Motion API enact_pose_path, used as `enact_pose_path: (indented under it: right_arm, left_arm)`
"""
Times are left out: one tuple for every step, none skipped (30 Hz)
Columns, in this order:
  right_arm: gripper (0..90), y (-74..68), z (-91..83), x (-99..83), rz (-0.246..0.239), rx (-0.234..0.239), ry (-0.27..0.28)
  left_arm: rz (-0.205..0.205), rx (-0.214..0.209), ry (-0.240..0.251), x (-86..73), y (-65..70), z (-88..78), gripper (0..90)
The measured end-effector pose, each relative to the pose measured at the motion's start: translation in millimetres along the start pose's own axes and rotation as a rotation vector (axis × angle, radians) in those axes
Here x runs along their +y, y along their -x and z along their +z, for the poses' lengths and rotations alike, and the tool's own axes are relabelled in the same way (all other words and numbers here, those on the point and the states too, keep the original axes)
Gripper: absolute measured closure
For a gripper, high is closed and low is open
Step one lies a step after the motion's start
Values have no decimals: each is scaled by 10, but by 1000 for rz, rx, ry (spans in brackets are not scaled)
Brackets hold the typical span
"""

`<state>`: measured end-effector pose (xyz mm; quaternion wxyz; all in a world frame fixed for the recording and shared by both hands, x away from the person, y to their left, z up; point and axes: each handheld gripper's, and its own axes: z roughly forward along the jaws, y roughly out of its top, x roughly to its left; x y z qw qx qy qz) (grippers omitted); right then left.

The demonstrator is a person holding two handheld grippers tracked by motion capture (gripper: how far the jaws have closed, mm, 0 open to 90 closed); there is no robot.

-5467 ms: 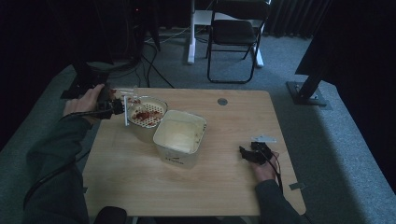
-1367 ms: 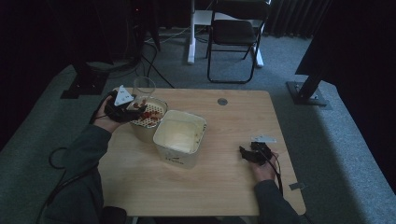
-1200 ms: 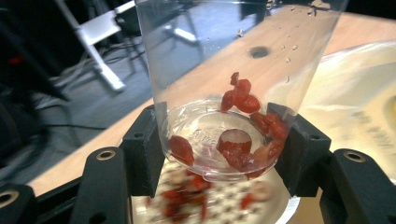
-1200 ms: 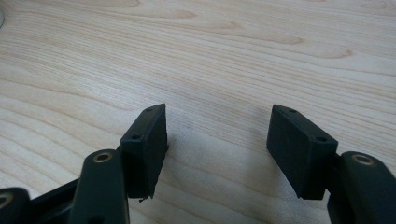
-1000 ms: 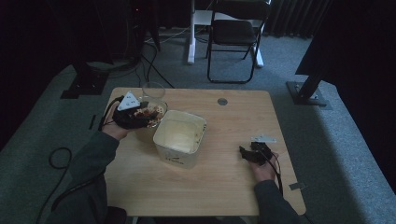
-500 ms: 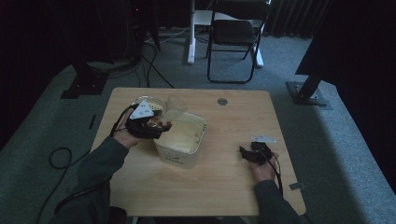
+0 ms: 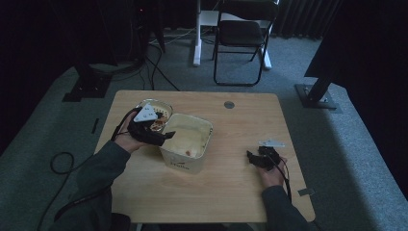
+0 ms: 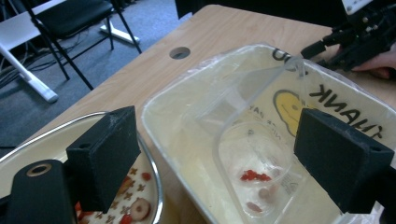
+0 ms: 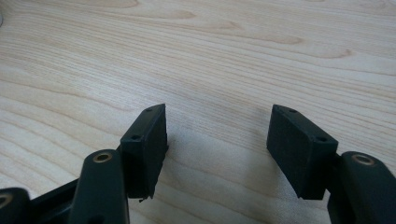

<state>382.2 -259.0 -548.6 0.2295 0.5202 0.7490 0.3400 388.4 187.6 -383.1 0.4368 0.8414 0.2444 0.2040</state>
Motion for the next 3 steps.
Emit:
enact_pose_path:
  right_arm:
    - [377,0,0,0,0,0,0]
    - [376,0,1,0,0,0,1]
    - [376,0,2,0,0,0,2]
  left_arm:
    - [-5,3,1,-9,-7,-7,147]
    - [-9,7,3,-20,-12,-11,148]
    - [-10,13,0,-30,-16,-12,149]
